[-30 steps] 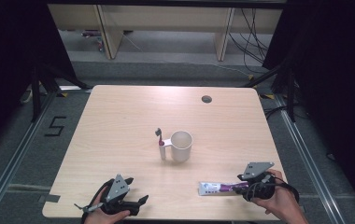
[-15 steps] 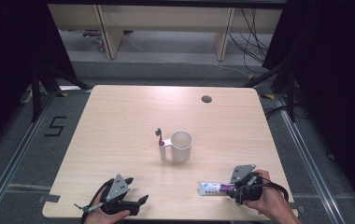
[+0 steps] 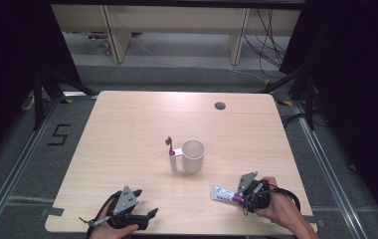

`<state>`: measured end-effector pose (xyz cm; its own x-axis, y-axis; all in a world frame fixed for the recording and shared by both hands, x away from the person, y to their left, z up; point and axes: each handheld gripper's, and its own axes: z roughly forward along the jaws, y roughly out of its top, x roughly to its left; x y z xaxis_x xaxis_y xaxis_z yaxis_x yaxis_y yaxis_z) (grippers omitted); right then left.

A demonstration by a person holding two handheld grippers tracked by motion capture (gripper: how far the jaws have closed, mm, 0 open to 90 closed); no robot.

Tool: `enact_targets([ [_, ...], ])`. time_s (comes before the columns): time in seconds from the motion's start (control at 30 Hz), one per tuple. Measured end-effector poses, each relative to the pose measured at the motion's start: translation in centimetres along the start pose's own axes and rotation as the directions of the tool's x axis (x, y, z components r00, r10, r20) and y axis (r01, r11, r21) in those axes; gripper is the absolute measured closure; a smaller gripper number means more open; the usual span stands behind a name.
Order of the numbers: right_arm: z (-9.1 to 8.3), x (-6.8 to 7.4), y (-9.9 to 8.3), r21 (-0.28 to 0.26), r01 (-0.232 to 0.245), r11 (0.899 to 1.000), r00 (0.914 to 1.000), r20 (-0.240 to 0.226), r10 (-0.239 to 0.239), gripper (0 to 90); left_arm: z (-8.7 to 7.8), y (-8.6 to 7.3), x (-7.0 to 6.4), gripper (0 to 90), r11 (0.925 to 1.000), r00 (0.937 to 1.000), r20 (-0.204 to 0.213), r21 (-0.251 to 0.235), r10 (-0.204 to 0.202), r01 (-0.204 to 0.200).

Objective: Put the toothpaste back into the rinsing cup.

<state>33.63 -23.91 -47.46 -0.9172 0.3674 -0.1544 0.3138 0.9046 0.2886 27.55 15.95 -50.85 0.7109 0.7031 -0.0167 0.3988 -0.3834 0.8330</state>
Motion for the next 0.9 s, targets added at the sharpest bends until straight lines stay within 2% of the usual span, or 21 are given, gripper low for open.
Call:
enact_targets([
  [0.13,0.3,-0.3,0.4,0.024,-0.008,1.0,0.9999,-0.011,0.008,60.8,0.1,0.0,0.0,18.7,1.0,1.0,0.004,0.002,-0.002,0.002],
  [0.17,0.3,-0.5,0.5,0.035,0.011,0.999,0.9996,-0.028,-0.01,61.2,0.0,0.0,0.0,18.7,1.0,1.0,0.004,0.001,-0.001,0.001],
  [0.2,0.3,-0.5,0.6,0.053,0.001,0.999,0.9994,-0.034,0.001,61.6,-0.1,0.0,0.1,18.7,0.9996,0.9998,0.005,0.016,0.021,-0.022],
  [0.27,0.2,-0.6,0.9,0.061,0.011,0.998,0.9993,-0.037,-0.009,63.1,0.0,0.0,0.0,18.7,1.0,1.0,0.007,0.004,0.006,-0.006],
  [0.3,0.2,-0.6,1.0,0.07,-0.002,0.998,0.9995,-0.032,0.004,63.9,0.0,0.0,0.1,18.7,0.9998,0.9999,0.007,0.012,0.015,-0.015],
  [0.33,0.2,-0.8,1.1,0.067,0.017,0.998,0.9992,-0.038,-0.014,64.9,0.0,0.0,0.1,18.7,0.9998,0.9998,0.006,0.012,0.018,-0.018],
  [0.4,0.1,-0.9,1.3,0.087,0.007,0.996,0.9991,-0.041,-0.003,67.9,0.1,0.0,-0.1,18.8,1.0,1.0,0.006,-0.002,0.004,-0.004],
  [0.5,0.0,-1.1,1.5,0.089,0.002,0.996,0.9994,-0.034,0.001,71.8,0.1,0.0,0.0,18.8,0.9999,0.9999,0.008,0.009,0.012,-0.012],
  [0.53,0.0,-1.1,1.6,0.097,-0.012,0.995,0.9993,-0.034,0.015,72.5,0.1,0.0,-0.1,18.8,1.0,1.0,0.007,0.002,0.004,-0.004],
  [0.57,0.0,-1.2,1.7,0.109,-0.01,0.994,0.9986,-0.051,0.015,72.8,0.0,0.0,0.0,18.8,0.9998,0.9999,0.008,0.01,0.015,-0.015],
  [0.63,0.2,-1.3,1.8,0.118,-0.009,0.993,0.9991,-0.039,0.014,73.0,0.0,0.0,0.0,18.8,0.9997,0.9998,0.009,0.015,0.018,-0.018],
  [0.67,0.3,-1.4,1.9,0.131,-0.007,0.991,0.9987,-0.048,0.014,73.6,0.0,0.0,-0.1,18.8,0.9998,0.9998,0.009,0.016,0.015,-0.015],
  [0.7,0.4,-1.4,1.9,0.139,-0.023,0.99,0.9986,-0.044,0.029,74.7,0.1,0.0,-0.1,18.8,0.9998,0.9999,0.009,0.015,0.014,-0.014],
  [0.77,0.8,-1.6,2.1,0.149,-0.003,0.989,0.998,-0.063,0.013,74.5,0.1,0.0,-0.1,18.8,0.9998,0.9999,0.008,0.016,0.015,-0.015],
  [0.83,0.8,-1.6,2.2,0.163,-0.021,0.986,0.9971,-0.069,0.033,74.6,0.1,0.0,0.0,18.8,0.9998,0.9999,0.008,0.015,0.014,-0.015],
  [0.9,0.9,-1.7,2.3,0.187,-0.008,0.982,0.9981,-0.058,0.019,74.8,0.1,0.0,0.0,18.8,0.9998,0.9999,0.004,0.014,0.017,-0.017],
])
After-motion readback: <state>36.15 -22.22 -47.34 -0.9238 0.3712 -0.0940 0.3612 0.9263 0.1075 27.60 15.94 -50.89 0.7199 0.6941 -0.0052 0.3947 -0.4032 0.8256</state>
